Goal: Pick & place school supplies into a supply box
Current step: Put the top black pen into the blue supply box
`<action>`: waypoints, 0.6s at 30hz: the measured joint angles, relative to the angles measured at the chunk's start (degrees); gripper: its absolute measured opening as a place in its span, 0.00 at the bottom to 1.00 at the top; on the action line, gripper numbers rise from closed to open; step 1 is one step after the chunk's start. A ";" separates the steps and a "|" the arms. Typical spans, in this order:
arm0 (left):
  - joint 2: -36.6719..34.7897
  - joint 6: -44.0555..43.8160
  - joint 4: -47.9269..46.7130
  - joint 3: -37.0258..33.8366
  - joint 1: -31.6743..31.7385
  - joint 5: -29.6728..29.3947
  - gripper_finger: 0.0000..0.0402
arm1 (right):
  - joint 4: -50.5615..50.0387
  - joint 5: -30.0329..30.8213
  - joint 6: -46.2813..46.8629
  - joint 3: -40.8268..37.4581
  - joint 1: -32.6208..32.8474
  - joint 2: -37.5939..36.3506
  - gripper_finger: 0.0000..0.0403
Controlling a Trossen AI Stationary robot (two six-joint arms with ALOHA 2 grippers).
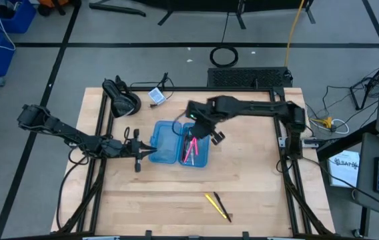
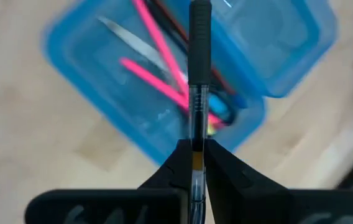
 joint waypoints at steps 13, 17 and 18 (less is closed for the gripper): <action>0.00 -2.24 -4.95 0.02 -0.01 1.10 0.09 | 0.22 6.81 -24.54 2.42 -0.04 11.46 0.06; 0.00 -3.37 -5.85 0.02 0.00 1.18 0.09 | 1.12 6.87 -26.73 2.40 0.86 14.96 0.04; 0.00 -3.39 -6.08 0.02 -0.02 1.21 0.09 | 1.36 6.14 -27.03 2.41 0.86 15.87 0.04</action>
